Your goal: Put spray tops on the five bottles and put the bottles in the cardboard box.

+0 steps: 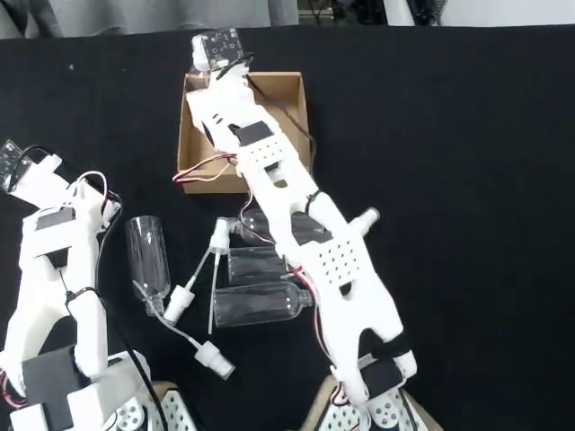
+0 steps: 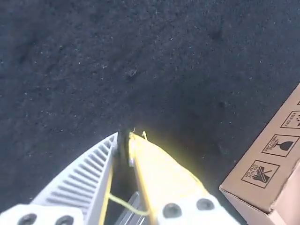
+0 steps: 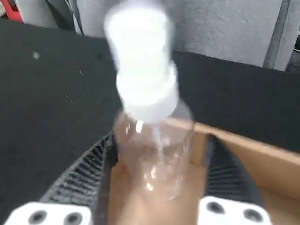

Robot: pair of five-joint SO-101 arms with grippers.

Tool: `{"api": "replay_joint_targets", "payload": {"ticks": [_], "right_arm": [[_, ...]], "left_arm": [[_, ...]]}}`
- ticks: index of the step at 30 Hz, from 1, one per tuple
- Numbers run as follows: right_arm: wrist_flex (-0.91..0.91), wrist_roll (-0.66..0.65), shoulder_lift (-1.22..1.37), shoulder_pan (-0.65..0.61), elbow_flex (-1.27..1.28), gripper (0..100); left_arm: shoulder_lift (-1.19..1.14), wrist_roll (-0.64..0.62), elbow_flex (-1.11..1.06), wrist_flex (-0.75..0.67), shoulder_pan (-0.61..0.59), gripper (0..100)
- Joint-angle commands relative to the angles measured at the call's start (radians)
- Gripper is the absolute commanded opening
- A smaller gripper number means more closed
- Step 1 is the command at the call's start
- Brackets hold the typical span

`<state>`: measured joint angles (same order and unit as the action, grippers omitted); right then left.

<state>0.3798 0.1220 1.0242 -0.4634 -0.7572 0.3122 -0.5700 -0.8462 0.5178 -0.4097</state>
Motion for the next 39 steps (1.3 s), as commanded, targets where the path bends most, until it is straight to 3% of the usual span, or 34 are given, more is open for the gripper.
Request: {"api": "replay_joint_targets", "payload": {"ticks": [1,10,24,39], "right_arm": [[0.012,0.005,-0.015,-0.014,-0.044,28.1],[0.078,0.003,-0.022,-0.014,-0.062,28.2],[0.417,0.002,-0.021,-0.014,-0.260,28.3],[0.896,-0.026,-0.015,-0.029,-0.625,28.1]], "left_arm": [[0.057,0.009,0.019,-0.018,-0.010,3],[0.057,0.009,0.019,-0.018,-0.010,3],[0.060,0.009,0.019,-0.018,-0.010,3],[0.060,0.011,0.019,-0.020,-0.045,3]]}}
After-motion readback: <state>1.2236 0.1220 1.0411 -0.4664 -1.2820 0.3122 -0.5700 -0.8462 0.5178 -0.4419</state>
